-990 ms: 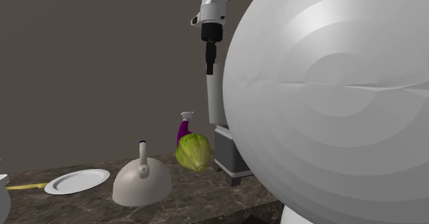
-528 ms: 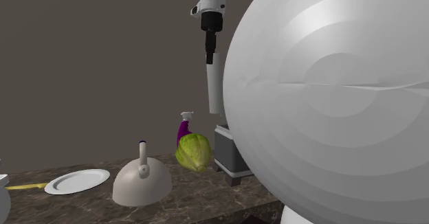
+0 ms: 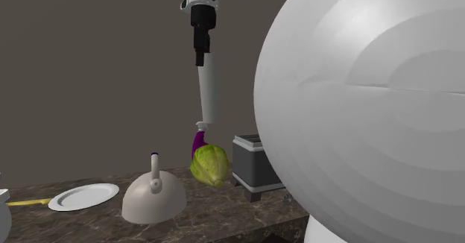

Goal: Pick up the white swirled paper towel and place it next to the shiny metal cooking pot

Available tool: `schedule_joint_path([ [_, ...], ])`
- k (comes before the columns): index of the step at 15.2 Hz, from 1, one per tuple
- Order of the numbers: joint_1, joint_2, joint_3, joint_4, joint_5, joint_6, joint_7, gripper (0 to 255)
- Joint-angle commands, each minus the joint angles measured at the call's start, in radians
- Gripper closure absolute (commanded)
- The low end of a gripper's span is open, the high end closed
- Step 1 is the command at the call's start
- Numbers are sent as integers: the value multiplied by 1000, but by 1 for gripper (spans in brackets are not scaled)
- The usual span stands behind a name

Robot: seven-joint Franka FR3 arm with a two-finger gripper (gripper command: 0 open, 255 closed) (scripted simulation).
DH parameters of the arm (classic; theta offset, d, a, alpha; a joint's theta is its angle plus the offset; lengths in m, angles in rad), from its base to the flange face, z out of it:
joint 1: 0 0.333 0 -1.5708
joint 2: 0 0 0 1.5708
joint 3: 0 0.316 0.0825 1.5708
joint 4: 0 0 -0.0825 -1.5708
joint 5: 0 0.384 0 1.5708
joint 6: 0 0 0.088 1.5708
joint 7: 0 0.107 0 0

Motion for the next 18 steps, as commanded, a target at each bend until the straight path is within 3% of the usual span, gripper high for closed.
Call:
schedule_joint_path([
  [1, 22, -25, 36, -23, -13, 1, 62, 255],
  [10, 110, -16, 165, -24, -9, 5, 277, 255],
  [18, 189, 62, 260, 56, 12, -4, 447, 255],
])
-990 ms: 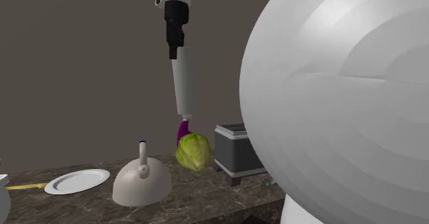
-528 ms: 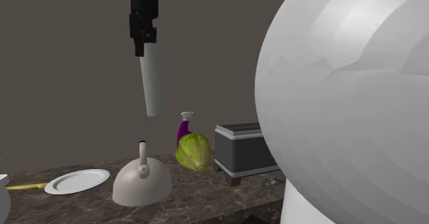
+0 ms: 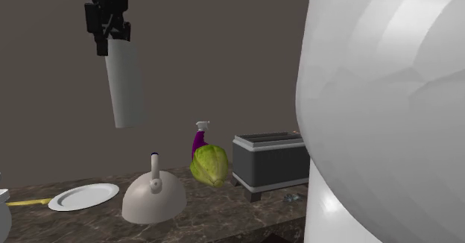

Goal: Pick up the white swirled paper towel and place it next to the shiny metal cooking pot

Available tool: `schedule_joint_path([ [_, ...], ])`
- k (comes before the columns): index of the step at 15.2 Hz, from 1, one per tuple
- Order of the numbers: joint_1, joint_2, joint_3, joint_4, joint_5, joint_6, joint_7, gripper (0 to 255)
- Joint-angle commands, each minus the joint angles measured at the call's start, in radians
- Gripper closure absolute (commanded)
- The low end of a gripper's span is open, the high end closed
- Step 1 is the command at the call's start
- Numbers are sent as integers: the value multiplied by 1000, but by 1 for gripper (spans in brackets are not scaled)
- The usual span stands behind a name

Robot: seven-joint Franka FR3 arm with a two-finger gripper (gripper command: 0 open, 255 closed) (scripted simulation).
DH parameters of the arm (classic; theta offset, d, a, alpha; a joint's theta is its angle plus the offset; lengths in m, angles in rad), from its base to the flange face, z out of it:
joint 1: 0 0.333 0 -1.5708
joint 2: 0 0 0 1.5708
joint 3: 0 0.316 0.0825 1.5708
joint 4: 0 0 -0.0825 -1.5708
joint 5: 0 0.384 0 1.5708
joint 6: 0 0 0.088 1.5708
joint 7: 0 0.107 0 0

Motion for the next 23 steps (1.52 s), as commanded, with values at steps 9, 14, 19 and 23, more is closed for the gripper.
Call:
schedule_joint_path([
  [9, 92, 159, 94, 185, 23, -32, 184, 255],
  [14, 93, 149, 94, 104, 21, 38, 187, 255],
  [19, 94, 145, 95, 32, 20, 106, 188, 255],
  [23, 94, 146, 95, -20, 20, 160, 189, 255],
])
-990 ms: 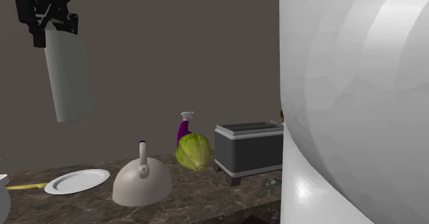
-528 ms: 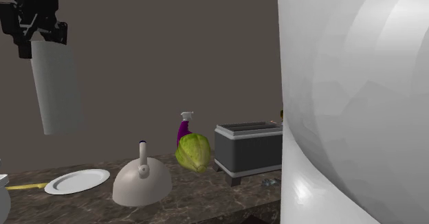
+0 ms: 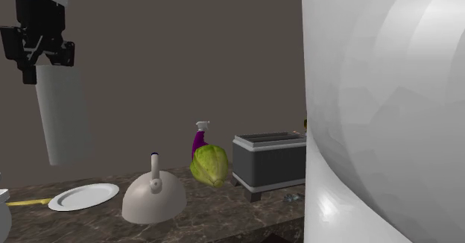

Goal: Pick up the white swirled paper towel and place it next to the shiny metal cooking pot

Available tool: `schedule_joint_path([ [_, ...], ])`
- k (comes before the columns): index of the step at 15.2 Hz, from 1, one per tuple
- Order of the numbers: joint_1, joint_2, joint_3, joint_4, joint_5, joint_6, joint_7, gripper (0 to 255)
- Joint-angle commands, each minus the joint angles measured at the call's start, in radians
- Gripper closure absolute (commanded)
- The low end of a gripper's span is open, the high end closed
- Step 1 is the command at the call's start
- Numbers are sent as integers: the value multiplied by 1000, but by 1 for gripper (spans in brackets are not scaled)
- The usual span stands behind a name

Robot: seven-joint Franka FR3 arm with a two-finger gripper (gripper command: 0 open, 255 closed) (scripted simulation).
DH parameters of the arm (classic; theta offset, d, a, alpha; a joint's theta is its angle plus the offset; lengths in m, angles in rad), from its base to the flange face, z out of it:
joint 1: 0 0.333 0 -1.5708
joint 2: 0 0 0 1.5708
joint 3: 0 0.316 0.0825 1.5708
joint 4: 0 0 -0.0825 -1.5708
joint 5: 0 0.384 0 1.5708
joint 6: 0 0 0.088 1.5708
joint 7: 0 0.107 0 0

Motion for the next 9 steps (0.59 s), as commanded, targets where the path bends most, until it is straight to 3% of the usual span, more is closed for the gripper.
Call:
schedule_joint_path([
  [1, 0, 4, 0, -22, 1, 26, 0, 255],
  [9, 0, 19, 0, -111, 4, 131, 0, 255],
])
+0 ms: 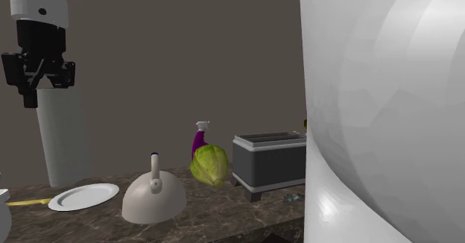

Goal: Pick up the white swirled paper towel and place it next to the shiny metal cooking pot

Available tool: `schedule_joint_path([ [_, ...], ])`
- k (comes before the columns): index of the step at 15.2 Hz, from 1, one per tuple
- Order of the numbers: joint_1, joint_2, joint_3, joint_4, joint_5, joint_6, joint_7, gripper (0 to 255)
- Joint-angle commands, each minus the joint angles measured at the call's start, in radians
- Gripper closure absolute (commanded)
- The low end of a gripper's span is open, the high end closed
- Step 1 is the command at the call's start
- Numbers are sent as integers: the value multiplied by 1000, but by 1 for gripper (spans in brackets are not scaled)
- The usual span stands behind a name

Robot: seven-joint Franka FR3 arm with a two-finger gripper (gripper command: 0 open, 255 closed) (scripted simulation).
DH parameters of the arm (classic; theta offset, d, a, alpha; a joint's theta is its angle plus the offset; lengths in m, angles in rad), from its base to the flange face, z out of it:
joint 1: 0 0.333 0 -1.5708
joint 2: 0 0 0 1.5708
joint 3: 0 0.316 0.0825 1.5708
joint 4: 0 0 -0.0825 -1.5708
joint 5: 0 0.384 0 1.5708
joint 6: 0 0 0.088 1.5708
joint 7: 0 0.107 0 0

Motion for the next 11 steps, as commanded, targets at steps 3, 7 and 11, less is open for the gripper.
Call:
schedule_joint_path([
  [3, -1, 11, 0, -40, 2, 51, -1, 255],
  [7, -1, 26, 0, -76, 6, 102, -3, 255],
  [11, -2, 44, 0, -109, 10, 152, -5, 255],
])
